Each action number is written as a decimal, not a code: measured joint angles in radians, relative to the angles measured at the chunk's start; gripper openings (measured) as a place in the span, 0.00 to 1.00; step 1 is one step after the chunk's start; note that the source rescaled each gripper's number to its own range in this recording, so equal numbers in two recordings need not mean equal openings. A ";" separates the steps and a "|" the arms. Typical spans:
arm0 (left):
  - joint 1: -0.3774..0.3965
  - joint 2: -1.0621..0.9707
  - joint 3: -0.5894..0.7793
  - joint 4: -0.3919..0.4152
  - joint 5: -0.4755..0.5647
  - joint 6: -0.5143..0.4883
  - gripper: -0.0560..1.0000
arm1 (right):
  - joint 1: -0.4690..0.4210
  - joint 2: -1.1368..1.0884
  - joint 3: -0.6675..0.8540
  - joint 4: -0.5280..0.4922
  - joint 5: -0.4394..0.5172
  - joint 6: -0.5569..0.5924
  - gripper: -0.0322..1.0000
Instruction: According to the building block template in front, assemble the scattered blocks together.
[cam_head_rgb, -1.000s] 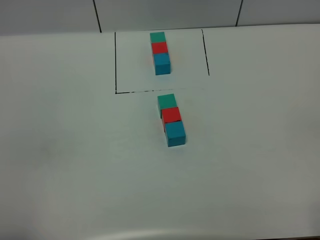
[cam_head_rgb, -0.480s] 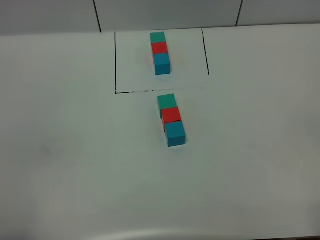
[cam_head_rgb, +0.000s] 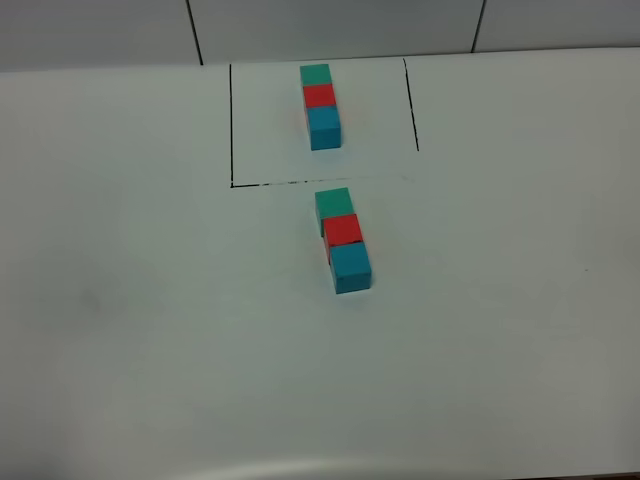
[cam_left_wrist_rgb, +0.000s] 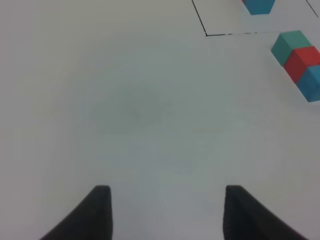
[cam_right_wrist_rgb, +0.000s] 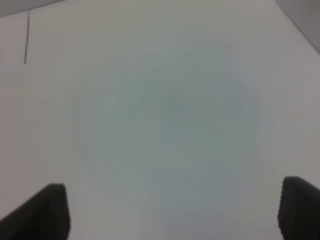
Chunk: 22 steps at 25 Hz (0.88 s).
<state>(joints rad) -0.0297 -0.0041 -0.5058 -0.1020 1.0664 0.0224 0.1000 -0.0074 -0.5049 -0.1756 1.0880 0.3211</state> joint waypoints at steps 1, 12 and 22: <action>0.000 0.000 0.000 0.000 0.000 0.000 0.15 | -0.024 0.000 0.000 0.008 0.000 -0.010 0.71; 0.000 0.000 0.000 0.000 0.000 0.001 0.15 | -0.072 0.000 0.001 0.160 -0.018 -0.223 0.71; 0.000 0.000 0.000 0.000 0.000 0.001 0.15 | -0.072 0.000 0.001 0.187 -0.019 -0.266 0.71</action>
<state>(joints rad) -0.0297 -0.0041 -0.5058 -0.1020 1.0664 0.0232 0.0285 -0.0074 -0.5038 0.0118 1.0692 0.0556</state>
